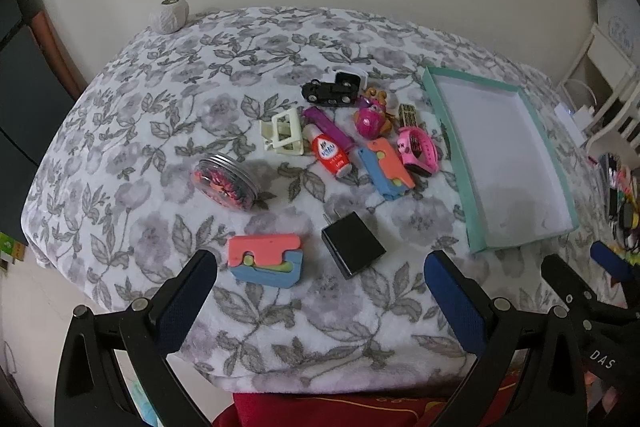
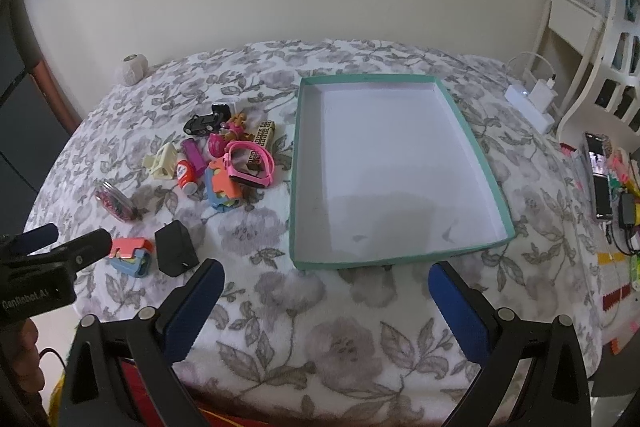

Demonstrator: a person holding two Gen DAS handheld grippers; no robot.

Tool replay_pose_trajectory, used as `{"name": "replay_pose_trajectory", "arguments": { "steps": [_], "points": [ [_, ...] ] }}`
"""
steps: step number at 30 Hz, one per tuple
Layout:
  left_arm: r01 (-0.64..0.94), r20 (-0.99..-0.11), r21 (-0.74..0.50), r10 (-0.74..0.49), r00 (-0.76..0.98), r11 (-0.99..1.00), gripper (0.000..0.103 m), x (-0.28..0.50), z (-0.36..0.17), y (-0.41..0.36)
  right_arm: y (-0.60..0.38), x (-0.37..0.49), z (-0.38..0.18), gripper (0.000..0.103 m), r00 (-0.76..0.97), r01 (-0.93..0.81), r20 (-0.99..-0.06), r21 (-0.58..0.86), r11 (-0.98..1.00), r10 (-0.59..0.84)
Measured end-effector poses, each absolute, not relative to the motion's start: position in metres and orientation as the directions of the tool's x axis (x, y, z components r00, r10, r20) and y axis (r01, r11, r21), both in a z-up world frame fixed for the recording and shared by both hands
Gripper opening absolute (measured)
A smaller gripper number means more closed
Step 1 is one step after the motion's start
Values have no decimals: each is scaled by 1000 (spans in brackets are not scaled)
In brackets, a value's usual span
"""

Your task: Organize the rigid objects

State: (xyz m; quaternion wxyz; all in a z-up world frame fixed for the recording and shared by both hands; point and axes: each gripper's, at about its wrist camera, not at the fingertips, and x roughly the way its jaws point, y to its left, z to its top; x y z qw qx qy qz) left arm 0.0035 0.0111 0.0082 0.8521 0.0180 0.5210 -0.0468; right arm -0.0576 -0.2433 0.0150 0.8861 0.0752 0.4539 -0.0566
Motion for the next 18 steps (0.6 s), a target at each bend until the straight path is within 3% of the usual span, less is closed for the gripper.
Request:
{"name": "replay_pose_trajectory", "arguments": {
  "steps": [6,12,18],
  "points": [
    [14,-865,-151,-139,481,988,103,22,20,51,-236,-45,32,103,572,121,-820,78,990,-5],
    [-62,-825,-209,-142,546,976,103,39,26,94,-216,-17,53,103,584,56,-811,87,995,38],
    [-99,-790,-364,-251,559,926,103,47,10,130,-185,14,54,103,578,-23,-812,82,996,80]
  ]
}}
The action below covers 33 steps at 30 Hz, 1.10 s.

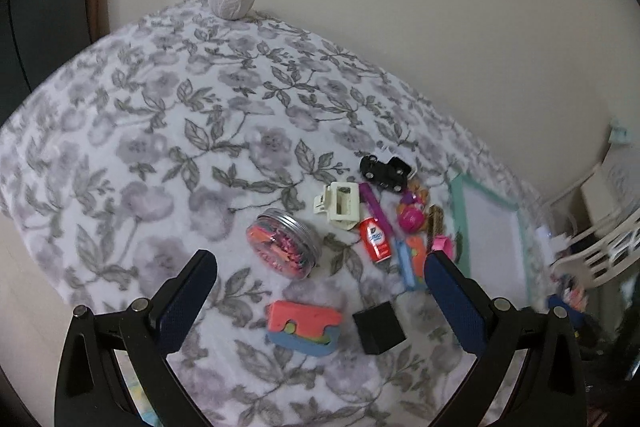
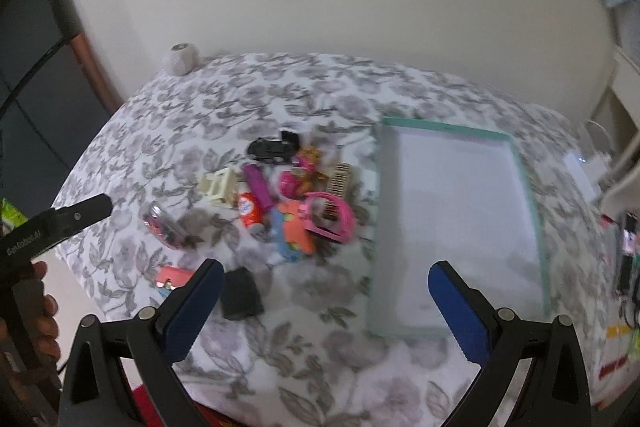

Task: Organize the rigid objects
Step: 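Grasp the black charger with the right gripper while the left grasps the pink-blue block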

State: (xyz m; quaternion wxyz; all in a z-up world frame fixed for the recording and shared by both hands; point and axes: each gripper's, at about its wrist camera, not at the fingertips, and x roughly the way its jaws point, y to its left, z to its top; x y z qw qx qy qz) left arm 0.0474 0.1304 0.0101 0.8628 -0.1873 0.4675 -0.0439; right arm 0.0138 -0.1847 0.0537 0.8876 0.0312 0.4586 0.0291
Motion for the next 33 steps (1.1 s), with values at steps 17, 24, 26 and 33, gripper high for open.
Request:
{"name": "replay_pose_trajectory", "arguments": {
  "steps": [17,24,26,33],
  "points": [
    [-158,-941,-121,-63,332,980,103,51,-80,115,-127,60,-51,103,353,-159,-925,89,983,141],
    [-188,-950,-116,-53,309,975,103,47,-90,116,-101,62,-81,103,310,-248,-942,54,967,132],
    [-201,-952,-112,-47,303,973,103,48,-91,119,-93,62,-87,103,308,-272,-943,35,962,122],
    [-224,-960,-109,-44,275,969,103,41,-96,127,-99,68,-97,103,335,-247,-939,-10,969,76]
  ]
}}
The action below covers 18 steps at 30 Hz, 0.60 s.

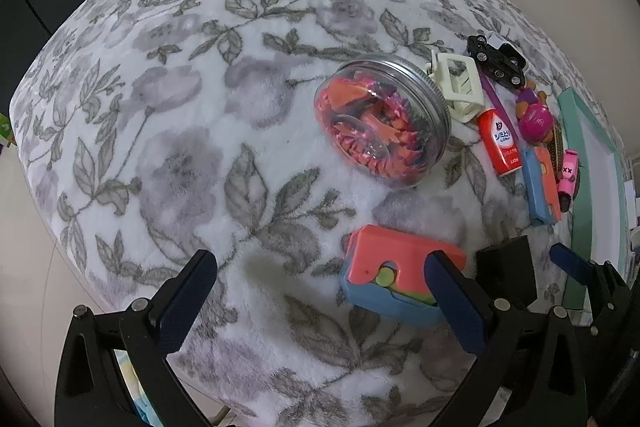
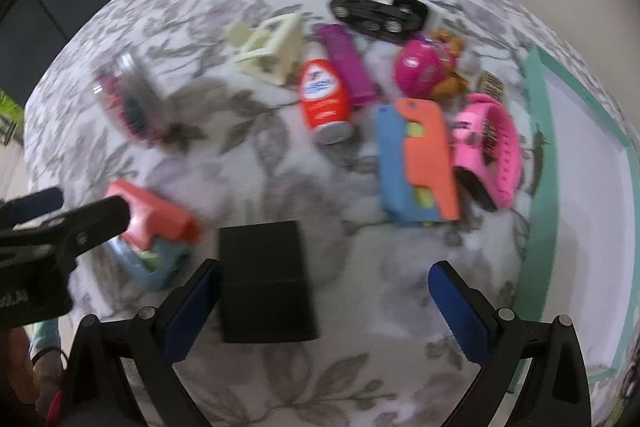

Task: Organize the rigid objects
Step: 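Grasp the black charger with the right gripper while the left grasps the pink-blue block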

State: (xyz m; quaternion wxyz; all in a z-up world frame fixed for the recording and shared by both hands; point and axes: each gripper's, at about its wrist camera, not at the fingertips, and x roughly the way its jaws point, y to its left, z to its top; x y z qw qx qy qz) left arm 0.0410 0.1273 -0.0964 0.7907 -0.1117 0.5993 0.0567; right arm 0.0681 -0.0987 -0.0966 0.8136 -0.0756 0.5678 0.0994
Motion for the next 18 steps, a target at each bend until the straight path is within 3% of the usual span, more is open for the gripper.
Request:
{"name": "replay_pose_trajectory", "arguments": {
  "steps": [6,11,18],
  "points": [
    [-220,-965,-126,-68,254,967,103,35,-97,122,-121,75,-97,101,315,-201,-945,22,979,86],
    [-217,-966,-148,-94,243,965,102,32,-97,114,-126,77,-93,86,304,-214,-948,32,976,97],
    [-275,-971,-202,-154,183,940,102,38,-99,109,-116,74,-90,76,272,-206,-954,68,976,124]
  ]
}}
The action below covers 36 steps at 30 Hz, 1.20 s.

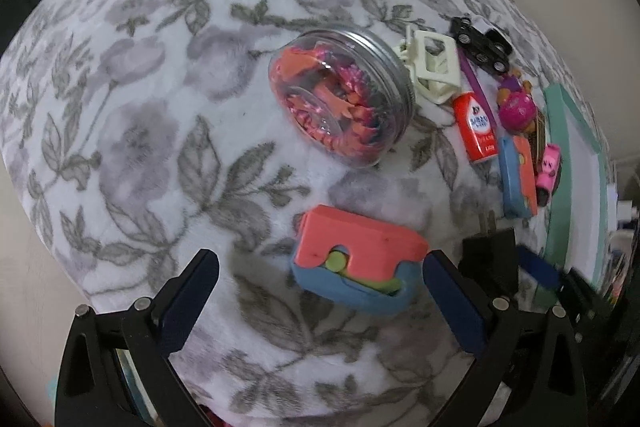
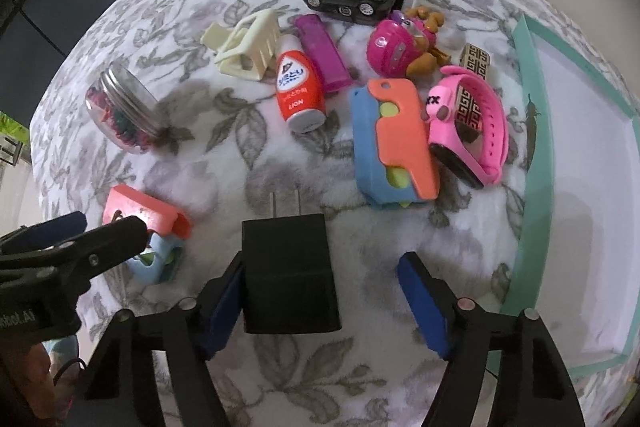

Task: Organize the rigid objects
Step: 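Grasp the black charger with the right gripper while the left grasps the pink-blue block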

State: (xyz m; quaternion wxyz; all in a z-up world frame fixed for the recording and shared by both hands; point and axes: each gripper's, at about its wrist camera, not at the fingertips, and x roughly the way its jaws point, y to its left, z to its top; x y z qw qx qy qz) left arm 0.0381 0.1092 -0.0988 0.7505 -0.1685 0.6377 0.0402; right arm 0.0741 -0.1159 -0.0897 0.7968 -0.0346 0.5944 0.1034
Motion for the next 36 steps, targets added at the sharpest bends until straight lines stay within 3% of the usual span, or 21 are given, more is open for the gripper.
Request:
{"name": "replay_pose_trajectory", "arguments": {
  "steps": [10,17,25,31,36],
  "points": [
    [-420,-993,-80,-35,114,904,102,70,-112,101,-137,76,-88,76,251,-189,-955,108,976,154],
    [-222,-998,18,29,48,975,102,75,-124,63,-130,76,-93,76,244,-202,-959,92,975,141],
    [-98,-998,17,24,64,995,76,63,-114,46,-128,64,-96,75,226,-243,-968,54,969,111],
    [-74,-995,4,11,99,997,67,48,-108,53,-130,64,-96,65,232,-214,-966,63,975,113],
    [-64,-991,34,42,129,997,63,61,-98,52,-131,66,-97,65,257,-214,-959,66,975,121]
  ]
}}
